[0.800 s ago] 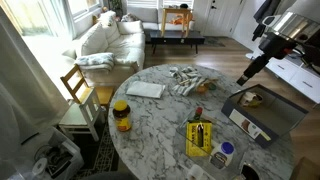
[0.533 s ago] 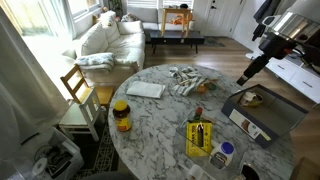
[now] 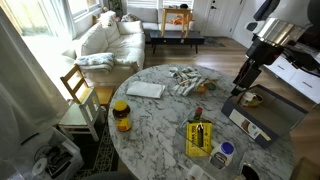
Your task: Remove the yellow card in the clear crisper drawer and place it on the table, pick up the yellow and brown bottle and place it in the crisper drawer near the hot sauce green bottle
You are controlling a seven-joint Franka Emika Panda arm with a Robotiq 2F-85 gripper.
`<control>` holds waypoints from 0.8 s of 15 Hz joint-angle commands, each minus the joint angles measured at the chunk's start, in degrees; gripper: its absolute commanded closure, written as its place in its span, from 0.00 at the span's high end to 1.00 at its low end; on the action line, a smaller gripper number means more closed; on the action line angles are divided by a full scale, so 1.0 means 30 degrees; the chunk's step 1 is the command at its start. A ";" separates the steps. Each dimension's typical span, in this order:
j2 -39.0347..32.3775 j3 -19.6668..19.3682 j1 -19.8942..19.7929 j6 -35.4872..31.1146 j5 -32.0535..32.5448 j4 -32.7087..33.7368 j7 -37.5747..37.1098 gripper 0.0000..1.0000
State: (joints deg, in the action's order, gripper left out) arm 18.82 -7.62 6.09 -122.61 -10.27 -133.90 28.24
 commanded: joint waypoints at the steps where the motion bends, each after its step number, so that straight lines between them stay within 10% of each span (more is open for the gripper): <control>1: -0.2075 0.0713 0.0742 0.1443 -0.0105 0.2064 0.2129 1.00; 12: -0.7177 0.3674 0.0525 0.3257 0.0166 0.5620 0.6436 1.00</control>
State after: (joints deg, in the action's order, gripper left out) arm -2.73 1.75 9.29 -112.92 -9.86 -117.10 47.67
